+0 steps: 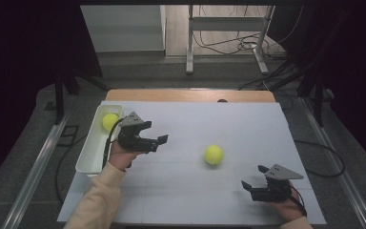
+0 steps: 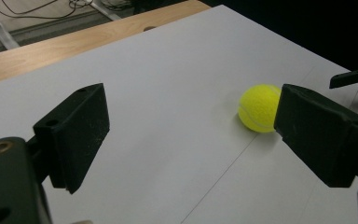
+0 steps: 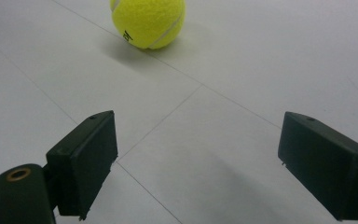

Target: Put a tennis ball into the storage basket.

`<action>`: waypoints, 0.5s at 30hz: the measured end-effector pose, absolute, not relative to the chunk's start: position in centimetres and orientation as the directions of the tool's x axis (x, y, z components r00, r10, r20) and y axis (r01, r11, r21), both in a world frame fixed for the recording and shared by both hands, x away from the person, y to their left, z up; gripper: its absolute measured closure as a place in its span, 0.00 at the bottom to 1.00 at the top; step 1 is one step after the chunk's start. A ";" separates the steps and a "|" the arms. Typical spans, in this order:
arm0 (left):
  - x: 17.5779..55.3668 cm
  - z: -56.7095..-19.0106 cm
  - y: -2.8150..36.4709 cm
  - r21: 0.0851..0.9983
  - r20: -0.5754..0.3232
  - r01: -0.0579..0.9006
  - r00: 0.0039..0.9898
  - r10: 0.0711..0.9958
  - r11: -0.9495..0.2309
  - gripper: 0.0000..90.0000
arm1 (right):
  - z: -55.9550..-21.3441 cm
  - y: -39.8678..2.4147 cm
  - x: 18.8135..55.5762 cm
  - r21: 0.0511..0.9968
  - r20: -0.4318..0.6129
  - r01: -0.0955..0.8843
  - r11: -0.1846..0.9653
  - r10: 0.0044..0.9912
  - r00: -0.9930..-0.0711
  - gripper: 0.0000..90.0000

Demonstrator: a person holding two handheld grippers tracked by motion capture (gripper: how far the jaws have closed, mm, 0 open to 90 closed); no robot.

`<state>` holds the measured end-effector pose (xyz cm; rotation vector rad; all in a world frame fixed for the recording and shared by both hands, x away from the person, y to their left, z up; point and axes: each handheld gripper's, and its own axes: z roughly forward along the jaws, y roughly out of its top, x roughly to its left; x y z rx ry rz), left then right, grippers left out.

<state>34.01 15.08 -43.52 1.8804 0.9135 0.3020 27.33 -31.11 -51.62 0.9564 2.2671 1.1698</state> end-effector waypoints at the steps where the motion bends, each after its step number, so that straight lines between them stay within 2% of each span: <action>1: 34.0 -43.6 14.9 0.855 -0.178 0.463 0.687 0.705 -0.235 0.12 | -51.6 -31.1 27.3 0.827 -0.048 0.385 0.410 0.733 -0.678 0.13; 15: 34.6 -44.6 11.9 0.832 -0.193 0.485 0.709 0.679 -0.270 0.12 | -51.6 -31.2 27.4 0.835 -0.037 0.376 0.402 0.723 -0.690 0.13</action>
